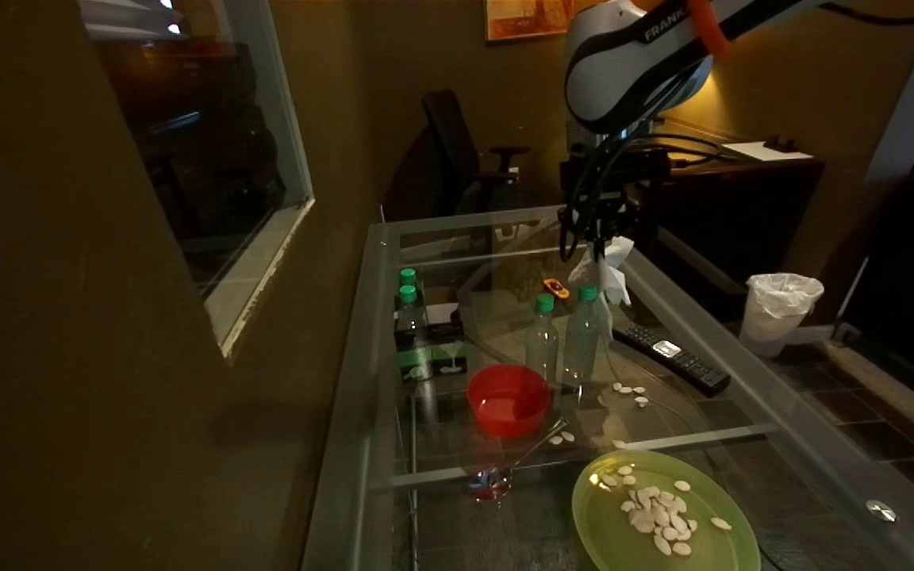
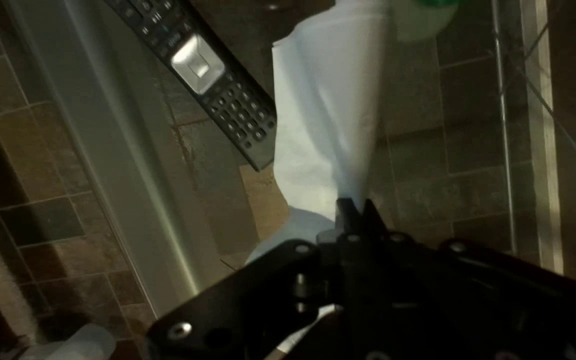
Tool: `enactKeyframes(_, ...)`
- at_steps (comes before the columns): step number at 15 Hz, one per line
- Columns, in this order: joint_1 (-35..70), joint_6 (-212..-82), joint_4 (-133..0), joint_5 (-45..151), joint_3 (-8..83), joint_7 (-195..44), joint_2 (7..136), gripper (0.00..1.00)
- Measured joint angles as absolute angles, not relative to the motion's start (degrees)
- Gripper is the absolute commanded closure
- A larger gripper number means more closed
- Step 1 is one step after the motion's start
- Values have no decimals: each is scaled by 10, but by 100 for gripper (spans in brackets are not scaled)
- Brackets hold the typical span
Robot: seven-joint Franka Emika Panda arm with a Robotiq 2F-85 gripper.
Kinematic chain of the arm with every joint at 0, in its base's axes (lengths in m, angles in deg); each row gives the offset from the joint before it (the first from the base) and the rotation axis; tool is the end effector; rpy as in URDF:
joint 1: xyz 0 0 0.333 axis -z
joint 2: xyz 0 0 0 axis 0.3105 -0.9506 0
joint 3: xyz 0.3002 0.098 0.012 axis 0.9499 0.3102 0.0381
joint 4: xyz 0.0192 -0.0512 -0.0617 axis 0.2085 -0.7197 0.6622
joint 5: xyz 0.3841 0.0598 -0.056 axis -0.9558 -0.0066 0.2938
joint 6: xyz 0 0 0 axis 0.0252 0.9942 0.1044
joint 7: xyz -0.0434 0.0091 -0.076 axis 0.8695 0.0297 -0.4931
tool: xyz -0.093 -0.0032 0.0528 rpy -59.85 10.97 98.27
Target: Use the napkin to push the grains on the table slightly to the left
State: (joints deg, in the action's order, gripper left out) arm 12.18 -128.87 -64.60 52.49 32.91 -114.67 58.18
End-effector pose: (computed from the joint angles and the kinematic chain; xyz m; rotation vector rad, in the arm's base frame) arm 0.6815 -0.0208 0.3356 2.7880 -1.1488 -0.0296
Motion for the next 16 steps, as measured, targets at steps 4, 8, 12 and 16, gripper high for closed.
enactKeyframes(4,121,-1237,-699,525,351,-1109,618,99)
enactKeyframes(8,124,-1201,-714,513,366,-1079,627,98)
enactKeyframes(12,125,-1201,-714,514,366,-1079,626,99)
enactKeyframes(16,123,-1238,-726,531,366,-1087,629,99)
